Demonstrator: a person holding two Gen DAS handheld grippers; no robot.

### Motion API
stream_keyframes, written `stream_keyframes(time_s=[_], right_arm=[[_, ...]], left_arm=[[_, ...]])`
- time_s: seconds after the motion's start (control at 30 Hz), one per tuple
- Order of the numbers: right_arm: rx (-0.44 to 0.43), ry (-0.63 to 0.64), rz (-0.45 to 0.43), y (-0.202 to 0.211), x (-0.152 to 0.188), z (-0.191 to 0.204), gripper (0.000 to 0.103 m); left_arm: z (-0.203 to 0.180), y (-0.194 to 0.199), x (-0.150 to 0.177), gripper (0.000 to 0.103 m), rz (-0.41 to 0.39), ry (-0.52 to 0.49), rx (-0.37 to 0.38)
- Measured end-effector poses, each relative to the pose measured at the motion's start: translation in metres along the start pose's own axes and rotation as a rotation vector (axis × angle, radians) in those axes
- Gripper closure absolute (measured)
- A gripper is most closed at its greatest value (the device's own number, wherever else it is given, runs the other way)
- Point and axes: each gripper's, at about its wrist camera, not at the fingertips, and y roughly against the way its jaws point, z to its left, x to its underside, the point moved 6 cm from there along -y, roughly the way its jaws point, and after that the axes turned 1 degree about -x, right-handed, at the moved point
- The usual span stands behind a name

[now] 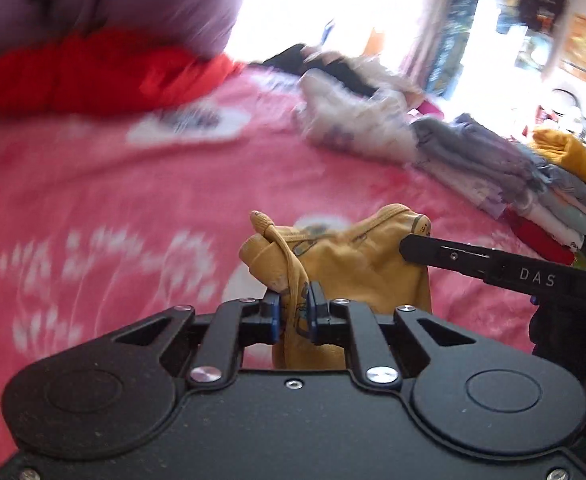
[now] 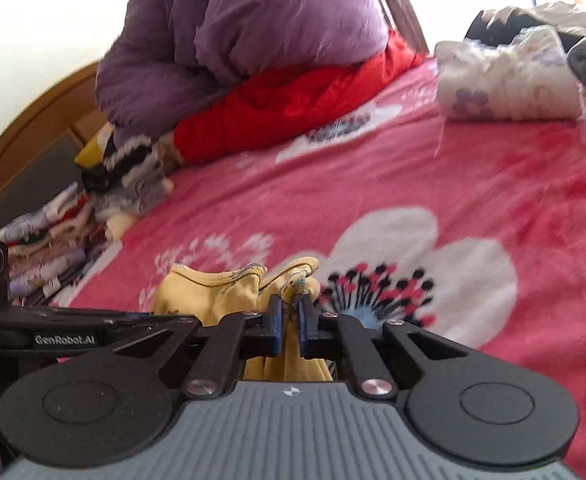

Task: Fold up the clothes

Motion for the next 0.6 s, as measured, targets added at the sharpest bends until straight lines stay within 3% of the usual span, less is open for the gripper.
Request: stream_keyframes(time_s=[0.13,0.23,0.3,0.37,0.43,0.53,0.6], right_arm=[[0.085,0.011,-0.200,0.024,-0.026,-0.013,0.093],[0.190,0.000,-0.237,0.025,-0.034,-0.030,0.087],[0.249,-0.043,-0.191,0.016,-0.032,-0.048,0.068],[0.264,-0.090,-0.166,0.010,-0.028,-0.059,0.053],[0.263,-0.105,-0.146,0.007,-0.025,-0.063,0.051],[0.242,-0.115,-0.123,0.003,-0.019,-0.060,0.051],[0.226,-0.126,-0.094,0.005,-0.009,-0.054,0.051]], left_arm=[[-0.017,-0.017,-0.035,0.090,-0.131,-0.135,0.028],[-0.007,-0.044,-0.041,0.074,-0.144,-0.139,-0.050],[0.003,-0.053,-0.036,0.058,-0.102,-0.100,-0.074],[0.012,-0.054,-0.030,0.057,-0.076,-0.064,-0.078],[0.019,-0.049,-0.027,0.057,-0.038,-0.005,-0.078],[0.032,-0.038,-0.011,0.057,0.059,0.172,-0.031],[0.036,-0.029,0.008,0.056,0.145,0.307,0.041]])
